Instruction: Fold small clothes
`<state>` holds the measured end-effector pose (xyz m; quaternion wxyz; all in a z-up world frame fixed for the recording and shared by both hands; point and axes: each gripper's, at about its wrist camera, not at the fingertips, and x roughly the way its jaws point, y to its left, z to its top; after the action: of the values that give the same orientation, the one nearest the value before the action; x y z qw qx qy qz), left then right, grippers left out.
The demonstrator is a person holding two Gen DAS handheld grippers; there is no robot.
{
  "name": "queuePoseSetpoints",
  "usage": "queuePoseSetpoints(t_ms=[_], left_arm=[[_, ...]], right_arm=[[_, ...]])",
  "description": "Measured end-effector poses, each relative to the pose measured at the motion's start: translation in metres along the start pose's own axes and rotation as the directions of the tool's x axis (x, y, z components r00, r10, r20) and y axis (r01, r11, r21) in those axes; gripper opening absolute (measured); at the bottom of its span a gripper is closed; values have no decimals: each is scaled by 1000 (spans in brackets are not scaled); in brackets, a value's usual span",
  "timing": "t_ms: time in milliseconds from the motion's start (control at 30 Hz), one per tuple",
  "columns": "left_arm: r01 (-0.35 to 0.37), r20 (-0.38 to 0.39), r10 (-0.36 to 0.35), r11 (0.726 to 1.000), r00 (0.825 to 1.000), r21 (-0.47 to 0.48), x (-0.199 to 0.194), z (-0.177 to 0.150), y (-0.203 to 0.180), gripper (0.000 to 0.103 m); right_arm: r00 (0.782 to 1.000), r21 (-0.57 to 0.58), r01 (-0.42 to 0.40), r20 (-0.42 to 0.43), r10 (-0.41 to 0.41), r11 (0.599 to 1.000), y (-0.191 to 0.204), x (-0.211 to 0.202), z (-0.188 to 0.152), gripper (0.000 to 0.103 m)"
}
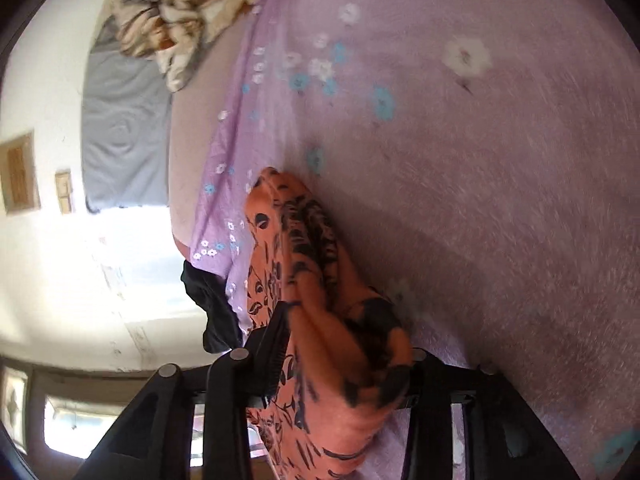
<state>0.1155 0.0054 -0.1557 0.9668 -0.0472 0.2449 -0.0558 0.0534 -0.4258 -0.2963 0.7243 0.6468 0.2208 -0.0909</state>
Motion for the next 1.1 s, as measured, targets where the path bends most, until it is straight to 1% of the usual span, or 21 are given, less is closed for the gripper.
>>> queuePoseSetpoints(t_ms=[33, 100, 200, 233, 267, 300, 333, 367, 400, 433, 467, 500, 533, 567, 633, 700, 767, 867, 900, 1000, 1100], left_arm=[[-13, 38, 12, 1000, 999, 14, -4, 3, -3, 79], [-6, 59, 5, 1000, 998, 29, -1, 6, -5, 86], [10, -52, -6, 997, 999, 71, 23, -2, -15, 86], [26, -117, -18, 997, 993, 68, 37, -7, -16, 86], [37, -151, -27, 997, 988, 63, 45, -11, -18, 86], [50, -200, -38, 997, 979, 55, 54, -16, -18, 86], [61, -261, -48, 997, 964, 42, 67, -21, -17, 86], [58, -329, -45, 998, 943, 30, 81, -29, -16, 86], [50, -366, -36, 998, 930, 29, 87, -36, -18, 86], [35, -419, -21, 999, 908, 25, 99, -45, -16, 86], [27, -451, -14, 999, 893, 23, 106, -52, -14, 86], [23, -462, -11, 1000, 887, 21, 110, -57, -13, 87], [18, -444, -3, 999, 896, 29, 110, -58, -13, 88], [16, -436, 4, 999, 900, 41, 107, -59, -15, 89], [13, -431, 19, 997, 902, 72, 108, -61, -17, 89], [14, -426, 17, 998, 905, 69, 107, -62, -17, 89], [15, -423, 20, 997, 906, 77, 105, -63, -15, 90], [14, -416, 24, 996, 909, 89, 106, -63, -16, 91], [14, -414, 27, 995, 910, 95, 106, -64, -16, 91], [9, -412, 35, 994, 910, 105, 108, -62, -21, 92], [7, -412, 37, 994, 910, 105, 109, -62, -21, 92]], right_arm=[[1000, -33, 11, 22, -11, 999, 4, -7, 1, 35], [998, -76, 28, 56, -24, 997, 11, -14, 1, 32], [997, -33, 72, 17, -72, 997, 6, -9, 8, 35], [997, 18, 82, -9, -82, 996, -3, -7, 10, 35], [997, 75, 73, -20, -72, 994, -13, -8, 14, 35], [998, 90, 65, -8, -65, 994, -16, -10, 14, 35], [994, 79, 94, 40, -97, 992, -11, -19, 15, 39], [980, 19, 153, 127, -154, 988, 1, -33, 15, 42], [962, -35, 189, 208, -178, 981, 12, -44, 14, 52], [940, -92, 214, 290, -180, 972, 25, -56, 10, 61], [923, -158, 227, 351, -160, 961, 40, -65, 5, 62], [922, -212, 227, 362, -139, 951, 50, -66, 1, 62], [932, -273, 220, 342, -119, 936, 61, -62, -5, 62], [951, -334, 203, 292, -104, 920, 71, -52, -11, 62], [969, -393, 195, 220, -114, 899, 78, -33, -22, 62], [973, -428, 225, 145, -179, 876, 77, -12, -31, 62], [962, -419, 269, 69, -265, 867, 70, 14, -35, 63], [942, -467, 329, 102, -319, 821, 77, 20, -43, 61], [939, -470, 337, 103, -329, 816, 79, 20, -43, 61], [939, -457, 342, 127, -320, 821, 83, 20, -45, 61], [934, -505, 356, 199, -295, 786, 101, 14, -50, 61]])
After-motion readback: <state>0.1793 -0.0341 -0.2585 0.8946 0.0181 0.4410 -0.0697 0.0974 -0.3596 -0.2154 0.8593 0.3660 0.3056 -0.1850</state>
